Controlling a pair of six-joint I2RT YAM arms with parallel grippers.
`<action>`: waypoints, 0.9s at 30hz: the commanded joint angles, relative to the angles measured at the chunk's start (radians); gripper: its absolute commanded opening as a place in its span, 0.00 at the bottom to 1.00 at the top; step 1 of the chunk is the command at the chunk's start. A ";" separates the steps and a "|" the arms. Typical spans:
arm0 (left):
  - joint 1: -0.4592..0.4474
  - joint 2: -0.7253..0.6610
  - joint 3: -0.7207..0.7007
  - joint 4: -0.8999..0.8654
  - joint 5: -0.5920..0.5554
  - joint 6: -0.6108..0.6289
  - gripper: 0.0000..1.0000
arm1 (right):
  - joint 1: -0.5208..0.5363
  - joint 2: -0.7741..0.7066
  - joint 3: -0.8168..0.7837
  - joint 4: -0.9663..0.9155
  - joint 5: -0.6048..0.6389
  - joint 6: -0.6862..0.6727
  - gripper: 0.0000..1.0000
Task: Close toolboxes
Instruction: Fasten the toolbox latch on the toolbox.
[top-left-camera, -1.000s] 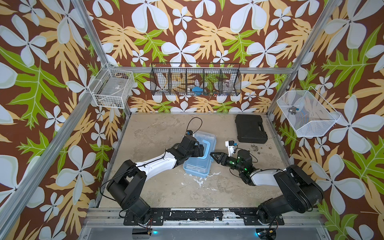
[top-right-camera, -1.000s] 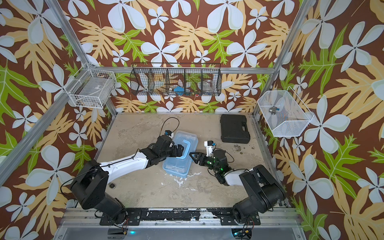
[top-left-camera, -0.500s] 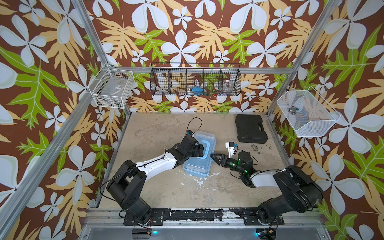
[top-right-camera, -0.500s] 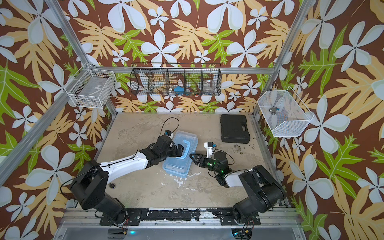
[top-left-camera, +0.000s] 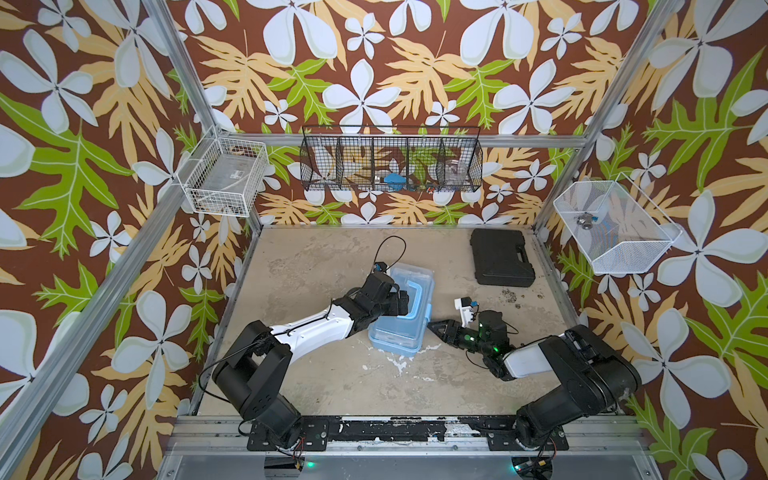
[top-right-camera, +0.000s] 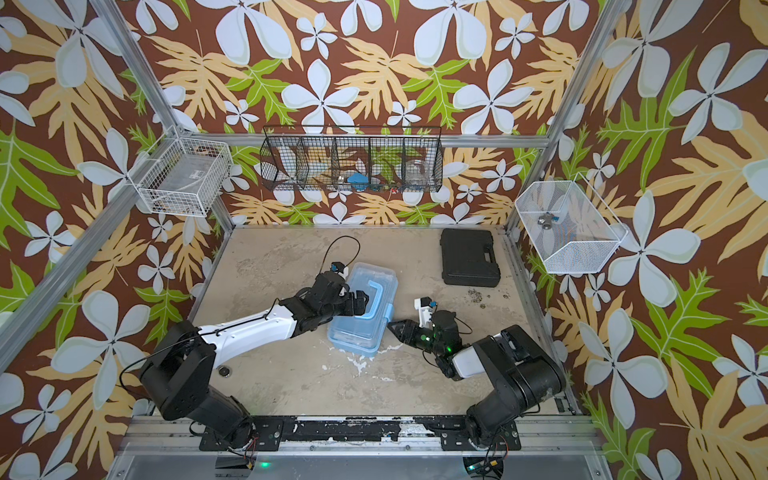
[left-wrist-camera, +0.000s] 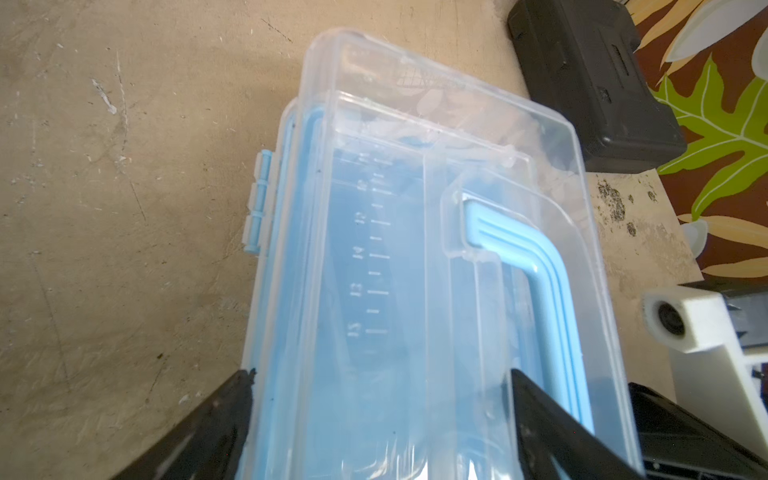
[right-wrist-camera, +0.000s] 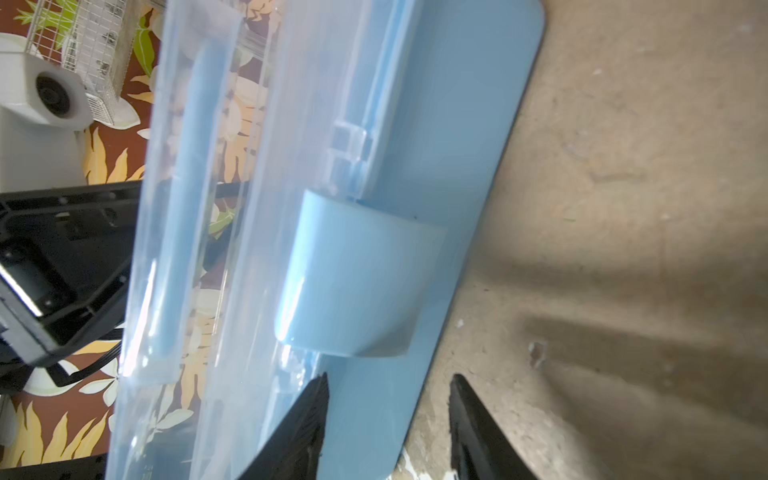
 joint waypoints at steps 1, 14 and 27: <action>-0.004 0.009 -0.005 -0.108 0.060 -0.017 0.95 | -0.005 -0.005 -0.003 0.009 -0.023 -0.001 0.49; -0.004 0.012 -0.001 -0.111 0.062 -0.016 0.94 | -0.091 -0.096 0.017 -0.114 -0.040 -0.056 0.15; -0.008 0.003 -0.004 -0.111 0.071 -0.021 0.93 | -0.064 0.001 0.089 -0.054 -0.040 -0.030 0.05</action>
